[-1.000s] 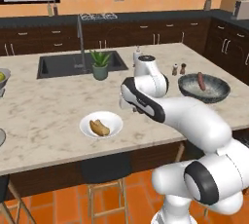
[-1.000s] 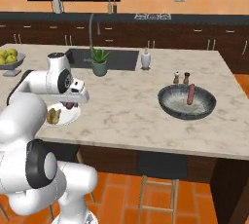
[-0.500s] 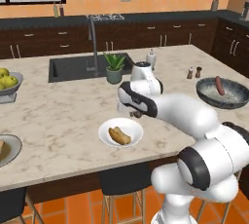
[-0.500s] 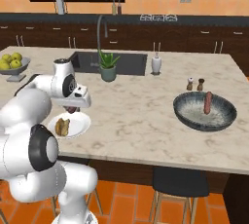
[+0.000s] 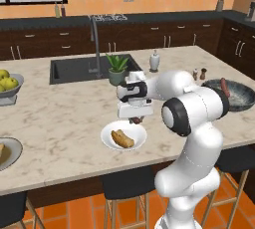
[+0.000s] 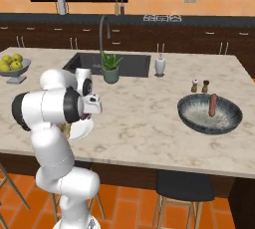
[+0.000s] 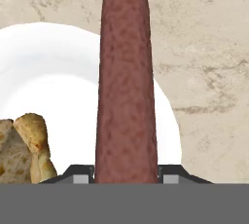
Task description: Place one bun and one sausage from the bowl on each plate.
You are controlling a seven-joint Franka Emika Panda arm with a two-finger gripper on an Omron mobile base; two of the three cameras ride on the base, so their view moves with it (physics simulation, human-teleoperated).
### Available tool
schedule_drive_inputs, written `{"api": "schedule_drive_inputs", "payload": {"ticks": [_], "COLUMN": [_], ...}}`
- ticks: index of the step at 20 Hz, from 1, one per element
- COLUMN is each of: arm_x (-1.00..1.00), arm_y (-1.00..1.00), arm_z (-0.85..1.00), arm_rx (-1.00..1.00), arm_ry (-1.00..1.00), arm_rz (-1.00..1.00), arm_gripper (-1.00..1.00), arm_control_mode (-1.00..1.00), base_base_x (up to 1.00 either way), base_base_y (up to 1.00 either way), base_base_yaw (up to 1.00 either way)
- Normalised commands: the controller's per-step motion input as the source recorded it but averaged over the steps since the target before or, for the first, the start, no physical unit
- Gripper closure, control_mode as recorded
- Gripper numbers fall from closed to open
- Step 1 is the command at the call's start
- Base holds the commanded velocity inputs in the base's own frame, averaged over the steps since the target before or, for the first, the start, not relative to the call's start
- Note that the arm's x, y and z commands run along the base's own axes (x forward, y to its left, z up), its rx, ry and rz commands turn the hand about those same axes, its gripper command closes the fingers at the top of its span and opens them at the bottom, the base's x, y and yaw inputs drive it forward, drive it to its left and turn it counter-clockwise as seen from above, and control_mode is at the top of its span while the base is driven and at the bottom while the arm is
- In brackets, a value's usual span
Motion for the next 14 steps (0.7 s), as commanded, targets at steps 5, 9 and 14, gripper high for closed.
{"api": "schedule_drive_inputs", "payload": {"ticks": [5, 9, 14], "arm_x": [-0.28, -0.58, 0.17], "arm_y": [-0.01, 0.03, 0.06], "arm_z": [-0.13, -0.17, -0.06], "arm_rx": [-0.01, 0.00, 0.00], "arm_ry": [0.10, -0.11, -0.07], "arm_rz": [0.11, 0.20, 0.11], "arm_gripper": [1.00, 1.00, 1.00], "arm_control_mode": [-1.00, -1.00, -1.00], "base_base_x": [0.00, 0.00, 0.00], "base_base_y": [0.00, 0.00, 0.00], "base_base_yaw": [0.00, 0.00, 0.00]}}
